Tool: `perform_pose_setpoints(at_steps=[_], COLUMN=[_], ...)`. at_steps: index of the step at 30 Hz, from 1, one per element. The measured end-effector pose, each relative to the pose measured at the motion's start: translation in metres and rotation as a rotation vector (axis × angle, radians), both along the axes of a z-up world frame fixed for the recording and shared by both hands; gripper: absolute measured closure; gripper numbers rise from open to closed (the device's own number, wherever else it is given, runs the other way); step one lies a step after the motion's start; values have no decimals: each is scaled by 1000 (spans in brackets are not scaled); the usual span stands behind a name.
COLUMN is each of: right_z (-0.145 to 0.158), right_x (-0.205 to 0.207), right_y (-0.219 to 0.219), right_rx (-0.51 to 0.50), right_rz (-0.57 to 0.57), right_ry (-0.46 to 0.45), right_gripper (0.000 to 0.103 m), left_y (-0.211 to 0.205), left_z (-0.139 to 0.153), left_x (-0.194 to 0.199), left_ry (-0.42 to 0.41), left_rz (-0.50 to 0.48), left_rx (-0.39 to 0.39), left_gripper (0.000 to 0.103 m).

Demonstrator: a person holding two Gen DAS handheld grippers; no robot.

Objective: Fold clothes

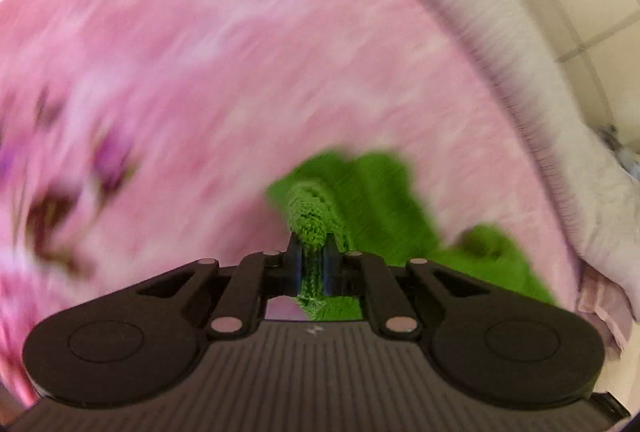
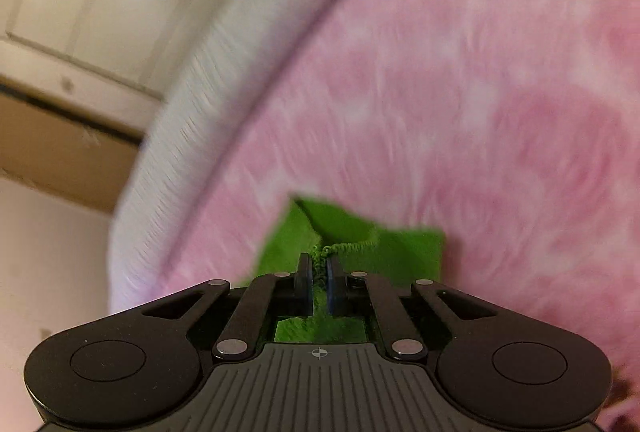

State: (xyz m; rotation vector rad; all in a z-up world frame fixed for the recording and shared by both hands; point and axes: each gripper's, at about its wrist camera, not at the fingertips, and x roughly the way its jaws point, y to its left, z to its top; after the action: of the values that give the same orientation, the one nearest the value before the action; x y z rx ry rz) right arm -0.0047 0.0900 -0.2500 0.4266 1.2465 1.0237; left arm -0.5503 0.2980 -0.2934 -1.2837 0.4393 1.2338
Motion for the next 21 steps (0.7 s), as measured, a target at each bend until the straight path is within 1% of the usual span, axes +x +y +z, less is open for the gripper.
perform_pose_setpoints(at_steps=[2, 4, 7, 9, 12, 13, 15, 16, 17, 18, 19, 20, 21], right_z=[31, 58, 106, 146, 204, 220, 249, 257, 261, 264, 257, 248, 233], right_x=[13, 25, 34, 34, 27, 23, 13, 6, -7, -22, -43, -66, -88], right_y=[-13, -15, -21, -32, -54, -64, -87, -93, -95, -95, -91, -86, -82], right_rx=[47, 82, 183, 279, 430, 465, 544, 561, 528, 481, 382, 265, 151], right_rz=[-38, -68, -109, -135, -167, -170, -92, -27, 95, 232, 353, 466, 537], right_ry=[-37, -50, -132, -199, -280, -308, -317, -308, -294, -279, -273, -270, -265], right_gripper=[99, 99, 99, 99, 99, 99, 99, 99, 99, 98, 96, 91, 81], left_y=[29, 62, 104, 126, 148, 152, 160, 163, 166, 170, 174, 179, 180], left_z=[27, 58, 116, 155, 215, 231, 262, 269, 275, 270, 266, 261, 246], left_x=[13, 34, 75, 102, 138, 146, 161, 166, 170, 172, 173, 174, 170], left_ry=[-7, -27, -67, -85, -135, -150, -180, -171, -161, -114, -67, -19, 33], left_rz=[-67, -144, -247, -304, -369, -385, -417, -425, -432, -438, -444, -450, -433], left_rx=[73, 150, 289, 380, 505, 537, 601, 618, 636, 618, 600, 582, 548], left_gripper=[97, 97, 98, 98, 98, 98, 97, 97, 96, 94, 90, 89, 89])
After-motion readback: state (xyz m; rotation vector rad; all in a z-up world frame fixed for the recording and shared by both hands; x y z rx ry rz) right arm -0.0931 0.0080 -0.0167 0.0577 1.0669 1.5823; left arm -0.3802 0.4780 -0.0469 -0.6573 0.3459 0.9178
